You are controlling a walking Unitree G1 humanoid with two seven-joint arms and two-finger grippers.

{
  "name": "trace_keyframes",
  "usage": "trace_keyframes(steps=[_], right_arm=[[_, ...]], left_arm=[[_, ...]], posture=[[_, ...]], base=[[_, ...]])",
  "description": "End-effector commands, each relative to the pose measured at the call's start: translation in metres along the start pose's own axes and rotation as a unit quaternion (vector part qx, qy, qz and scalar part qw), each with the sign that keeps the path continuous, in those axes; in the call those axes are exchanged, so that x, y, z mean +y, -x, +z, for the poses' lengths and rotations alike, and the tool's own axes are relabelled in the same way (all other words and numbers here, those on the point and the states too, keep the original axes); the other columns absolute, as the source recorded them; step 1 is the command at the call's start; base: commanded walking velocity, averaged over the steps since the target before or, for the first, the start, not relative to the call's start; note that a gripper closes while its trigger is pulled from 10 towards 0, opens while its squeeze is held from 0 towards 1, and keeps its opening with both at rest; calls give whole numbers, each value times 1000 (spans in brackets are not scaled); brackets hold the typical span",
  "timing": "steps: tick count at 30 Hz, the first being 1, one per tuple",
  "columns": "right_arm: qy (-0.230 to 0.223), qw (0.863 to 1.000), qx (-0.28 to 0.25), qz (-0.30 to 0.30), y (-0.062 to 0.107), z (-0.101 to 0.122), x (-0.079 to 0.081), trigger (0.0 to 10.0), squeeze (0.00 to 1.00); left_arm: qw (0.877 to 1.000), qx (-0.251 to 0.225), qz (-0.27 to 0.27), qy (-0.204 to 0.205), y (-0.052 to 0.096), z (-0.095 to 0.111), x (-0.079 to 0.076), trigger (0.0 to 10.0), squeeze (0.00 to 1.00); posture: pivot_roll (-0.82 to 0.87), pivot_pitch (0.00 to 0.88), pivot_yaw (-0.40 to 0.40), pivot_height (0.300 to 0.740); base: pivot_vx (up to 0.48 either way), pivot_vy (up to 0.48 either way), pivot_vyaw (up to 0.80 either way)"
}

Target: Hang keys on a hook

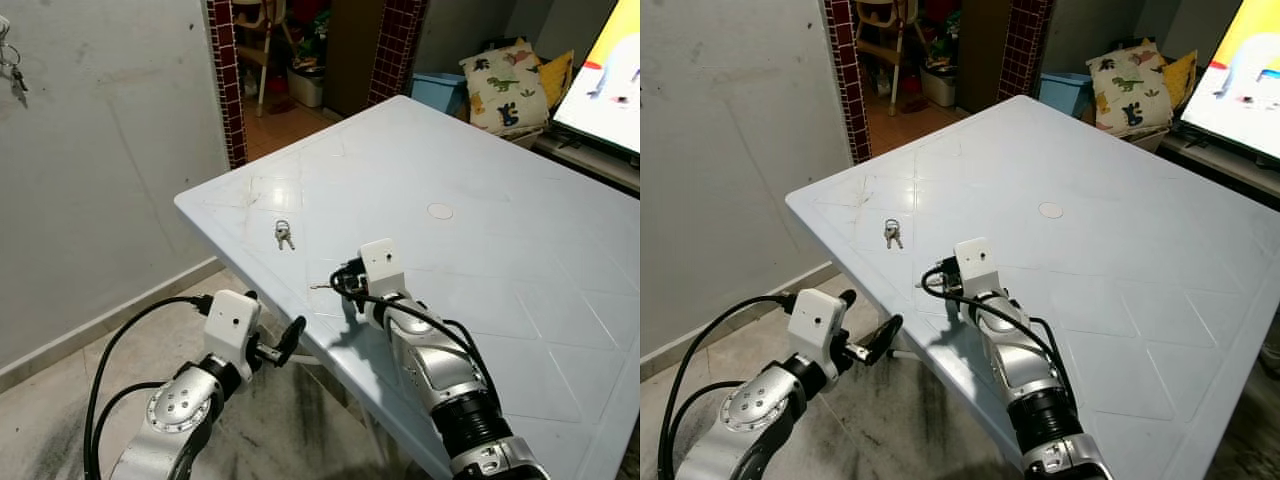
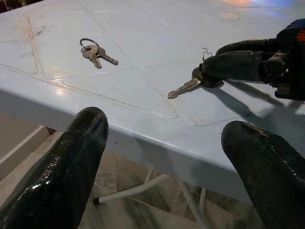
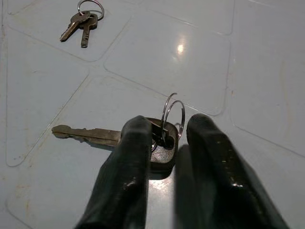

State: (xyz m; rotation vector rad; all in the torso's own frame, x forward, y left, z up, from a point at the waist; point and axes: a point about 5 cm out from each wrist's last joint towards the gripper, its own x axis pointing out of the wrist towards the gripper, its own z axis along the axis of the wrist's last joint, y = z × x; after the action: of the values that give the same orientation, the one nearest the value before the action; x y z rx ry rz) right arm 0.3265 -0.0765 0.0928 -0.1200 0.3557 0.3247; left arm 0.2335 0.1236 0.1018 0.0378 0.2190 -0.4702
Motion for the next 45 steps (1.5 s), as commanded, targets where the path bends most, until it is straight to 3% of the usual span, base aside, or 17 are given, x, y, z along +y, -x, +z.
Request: trace_keyframes(steps=[1, 10, 27, 31, 32, 33, 36, 45], right_arm=[[-9, 1000, 2, 1, 0, -1, -1, 0, 0], [-13, 1000, -1, 3, -1, -1, 0, 0, 0], [-17, 1000, -8, -7, -2, 2, -3, 0, 0], [-31, 999, -40, -19, -2, 12, -7, 0, 0], [-52, 995, -83, -16, 0, 25, -8, 0, 0], [-52, 995, -83, -16, 0, 25, -8, 0, 0], [-97, 980, -172, 18, 7, 56, -4, 0, 0], [-117, 970, -211, 35, 11, 65, 0, 0, 0]], left_arm=[[1000, -13, -11, -5, 0, 5, -2, 10000, 0], [999, -2, -45, -9, -1, 3, -8, 10000, 0], [999, 0, -46, -12, -3, 3, -7, 10000, 0], [999, -1, -41, -11, -3, 3, -6, 10000, 0], [999, -2, -38, -11, -3, 3, -6, 10000, 0], [999, -2, -38, -11, -3, 3, -6, 10000, 0], [1000, -4, -25, -11, -2, 3, -2, 10000, 0], [1000, 0, -20, -17, 0, 2, 1, 10000, 0]], posture=[[96, 59, -60, 740], [95, 60, -56, 740], [97, 60, -54, 740], [97, 59, -54, 740], [97, 58, -52, 740], [97, 58, -52, 740], [100, 57, -48, 740], [110, 49, -38, 740]], base=[[0, 0, 0], [0, 0, 0], [0, 0, 0], [0, 0, 0], [0, 0, 0], [0, 0, 0], [0, 0, 0], [0, 0, 0]])
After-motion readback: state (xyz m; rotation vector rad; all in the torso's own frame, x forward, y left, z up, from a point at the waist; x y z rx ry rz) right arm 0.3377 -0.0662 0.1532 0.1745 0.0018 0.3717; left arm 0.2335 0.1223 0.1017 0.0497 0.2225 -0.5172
